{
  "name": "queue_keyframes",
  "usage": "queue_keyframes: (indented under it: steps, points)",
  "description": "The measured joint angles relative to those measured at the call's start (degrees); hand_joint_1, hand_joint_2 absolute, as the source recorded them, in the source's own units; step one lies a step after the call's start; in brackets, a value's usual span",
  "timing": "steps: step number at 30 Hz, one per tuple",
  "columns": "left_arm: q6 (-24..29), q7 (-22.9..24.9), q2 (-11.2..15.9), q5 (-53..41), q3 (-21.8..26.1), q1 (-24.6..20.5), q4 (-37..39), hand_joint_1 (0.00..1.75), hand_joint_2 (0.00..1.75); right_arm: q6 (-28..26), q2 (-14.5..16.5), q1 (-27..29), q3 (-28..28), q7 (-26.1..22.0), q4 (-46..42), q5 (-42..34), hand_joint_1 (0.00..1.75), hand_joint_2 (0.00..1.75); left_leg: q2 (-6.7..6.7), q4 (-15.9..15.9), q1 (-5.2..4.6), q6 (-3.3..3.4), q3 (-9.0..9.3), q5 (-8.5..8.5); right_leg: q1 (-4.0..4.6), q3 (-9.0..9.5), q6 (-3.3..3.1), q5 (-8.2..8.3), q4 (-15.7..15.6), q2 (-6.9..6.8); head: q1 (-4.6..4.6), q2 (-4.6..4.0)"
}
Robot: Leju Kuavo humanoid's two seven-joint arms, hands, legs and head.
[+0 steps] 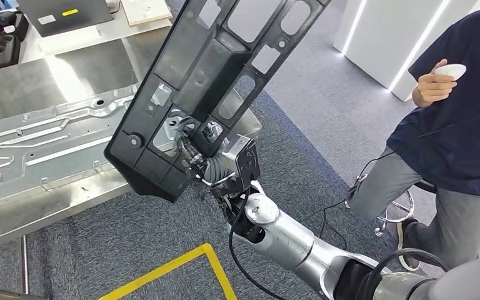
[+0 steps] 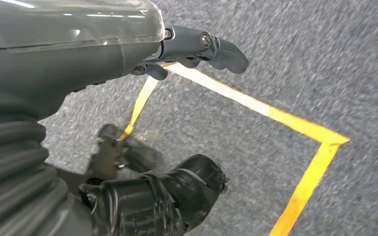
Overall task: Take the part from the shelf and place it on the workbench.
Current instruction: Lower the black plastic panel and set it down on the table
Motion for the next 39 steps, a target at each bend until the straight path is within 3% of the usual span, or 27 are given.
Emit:
queue_keyframes:
  steps: [2,3,4,6,9,12,13,14,15,16,17,19,22,24,26,28,29,30,32,34,36,39]
  points:
    - [0.2,-0.1,-0.7,0.0,0.0,0.1,0.0,0.00,1.75,0.1,0.0,0.0,0.0,0.1,0.1,-0.5,1.75,1.75,0.14,-6.8,0.16,0.03,2.06,4.91,-0.04,0.73,0.29,-0.57,0.1,-0.16,0.01,0.00]
    - [0.2,-0.1,-0.9,0.0,0.0,0.1,-0.1,0.00,1.75,0.2,0.0,-0.1,0.0,0.0,0.2,-0.6,1.75,1.75,0.24,-10.2,0.12,0.07,3.20,6.73,-0.02,1.07,0.48,-0.77,0.1,-0.25,-0.01,0.00]
    - [0.2,-0.1,-1.2,0.1,0.0,0.0,-0.1,0.00,1.75,0.3,0.0,-0.1,0.0,0.0,0.3,-0.7,1.75,1.75,0.32,-12.5,-0.04,0.21,3.98,7.53,0.01,1.24,0.76,-0.89,0.0,-0.30,0.00,0.00]
    - [0.2,-0.1,-1.6,0.2,0.0,0.0,-0.2,0.00,1.75,0.6,0.0,-0.2,0.0,-0.1,0.4,-0.8,1.75,1.75,0.30,-13.5,-0.42,0.77,4.30,7.67,0.06,1.45,1.51,-1.07,-0.2,-0.35,0.02,0.00]
    - [0.2,-0.1,-1.9,0.2,0.0,-0.1,-0.2,0.00,1.75,0.8,-0.1,-0.4,0.0,-0.2,0.5,-1.0,1.75,1.75,0.15,-14.2,-0.22,1.99,5.06,8.57,0.13,1.27,2.54,-2.12,0.9,-0.51,0.11,0.00]
    - [0.2,-0.2,-2.2,0.2,0.0,-0.2,-0.3,0.00,1.75,0.9,-0.3,-0.5,0.0,-0.2,0.5,-1.0,1.75,1.75,0.09,-14.5,-0.32,2.81,5.41,8.67,0.18,-3.24,2.81,-6.49,10.1,-0.66,0.52,0.00]
    - [0.2,-0.2,-2.3,0.3,0.0,-0.1,-0.3,0.00,1.75,0.9,-0.4,-0.5,0.0,-0.2,0.6,-1.0,1.75,1.75,0.05,-14.4,-0.47,2.98,5.41,8.55,0.22,-5.17,2.85,-7.55,13.5,-0.66,0.68,0.00]
    - [0.2,-0.2,-2.4,0.3,0.0,0.0,-0.3,0.00,1.75,0.9,-0.4,-0.5,0.0,-0.2,0.6,-1.0,1.75,1.75,-0.01,-14.3,-0.62,3.10,5.43,8.39,0.24,-6.39,2.84,-7.61,15.3,-0.66,0.83,0.00]
    - [0.2,-0.2,-2.5,0.3,0.0,0.1,-0.3,0.00,1.75,0.9,-0.5,-0.4,0.0,-0.2,0.7,-1.0,1.75,1.75,-0.10,-14.1,-0.76,3.16,5.48,8.20,0.26,-6.62,2.74,-6.63,15.0,-0.66,0.94,0.01]
    - [0.2,-0.2,-2.6,0.3,0.0,0.1,-0.3,0.00,1.75,0.9,-0.5,-0.5,0.0,-0.2,0.8,-1.0,1.75,1.75,-0.21,-13.9,-0.86,3.15,5.56,7.97,0.31,-5.67,2.52,-4.73,12.4,-0.66,1.09,0.01]
    - [0.2,-0.2,-2.6,0.3,0.0,0.1,-0.3,0.00,1.75,0.9,-0.5,-0.5,0.0,-0.2,0.8,-1.0,1.75,1.75,-0.31,-13.7,-0.93,3.09,5.68,7.69,0.41,-4.00,2.17,-2.70,8.4,-0.66,1.28,0.02]
    - [0.2,-0.2,-2.7,0.3,0.0,0.1,-0.4,0.00,1.75,0.9,-0.6,-0.6,0.0,-0.2,0.8,-1.0,1.75,1.75,-0.43,-13.4,-1.05,2.81,5.73,7.25,0.75,-1.16,1.51,-0.51,2.2,-0.67,1.63,0.03]
    - [0.2,-0.2,-2.9,0.3,0.0,0.0,-0.4,0.00,1.75,0.9,-0.6,-0.6,0.0,-0.2,0.9,-1.0,1.75,1.75,-0.47,-13.5,-1.11,2.07,5.66,7.01,1.09,-0.17,1.17,-0.36,0.3,-0.67,2.04,0.14]
    - [0.2,-0.2,-2.9,0.3,0.0,0.0,-0.4,0.00,1.75,0.9,-0.7,-0.7,0.0,-0.2,0.9,-1.0,1.75,1.75,-0.40,-13.0,-1.08,1.47,5.53,6.45,0.69,0.35,0.90,-0.31,-0.2,-0.73,2.16,0.19]
    - [0.2,-0.2,-2.9,0.2,0.0,-0.2,-0.4,0.00,1.75,0.9,-0.7,-0.8,0.0,-0.3,0.9,-1.0,1.75,1.75,-0.24,-8.7,-0.88,0.67,3.43,4.34,0.24,1.07,0.49,-0.40,-0.8,-0.90,2.22,0.20]
    - [0.2,-0.1,-2.9,0.2,0.0,-0.2,-0.4,0.00,1.75,0.9,-0.7,-0.8,0.0,-0.3,0.9,-1.0,1.75,1.75,-0.08,-1.2,-0.46,0.02,-0.72,1.50,0.15,1.44,0.21,-0.71,-0.9,-1.00,2.20,0.20]
    - [0.2,-0.1,-2.9,0.2,0.0,-0.1,-0.4,0.00,1.75,0.9,-0.7,-0.8,0.0,-0.3,0.9,-1.0,1.75,1.75,-0.01,1.8,-0.23,-0.22,-2.67,0.91,0.10,1.59,0.19,-0.89,-0.9,-1.00,2.19,0.20]
    - [0.3,0.0,-2.9,0.2,0.0,0.0,-0.4,0.00,1.75,0.9,-0.8,-0.7,0.0,-0.3,0.9,-1.0,1.75,1.75,0.02,2.7,-0.04,-0.40,-3.65,1.49,0.03,1.77,0.27,-1.11,-0.9,-0.96,2.19,0.21]
    - [0.3,0.2,-2.9,0.1,0.0,0.0,-0.4,0.00,1.75,0.9,-0.8,-0.6,0.0,-0.3,0.9,-1.0,1.75,1.75,0.08,-1.6,0.22,-0.57,-2.49,5.55,-0.18,2.39,0.59,-1.67,-0.8,-0.86,2.19,0.22]
    - [0.3,0.5,-2.9,0.0,0.0,-0.3,-0.4,0.00,1.75,0.9,-0.8,-0.7,0.0,-0.3,0.9,-1.1,1.75,1.75,0.19,-9.6,0.15,-0.33,1.17,9.40,-0.23,3.10,1.15,-2.34,-0.7,-0.80,2.16,0.22]
    - [0.2,0.8,-3.0,-0.2,0.0,-0.5,-0.4,0.00,1.75,0.9,-0.9,-0.8,0.0,-0.3,0.9,-1.1,1.75,1.75,0.21,-13.7,-0.18,0.28,3.30,9.94,-0.17,3.62,1.95,-2.73,-1.0,-0.77,2.23,0.22]
    - [0.0,1.1,-3.0,-0.2,0.0,-0.6,-0.5,0.00,1.75,0.9,-1.0,-0.9,0.0,-0.2,0.9,-1.1,1.75,1.75,0.05,-14.8,-0.21,1.51,4.42,9.18,-0.18,4.13,2.96,-2.66,-0.5,-0.84,2.57,0.25]
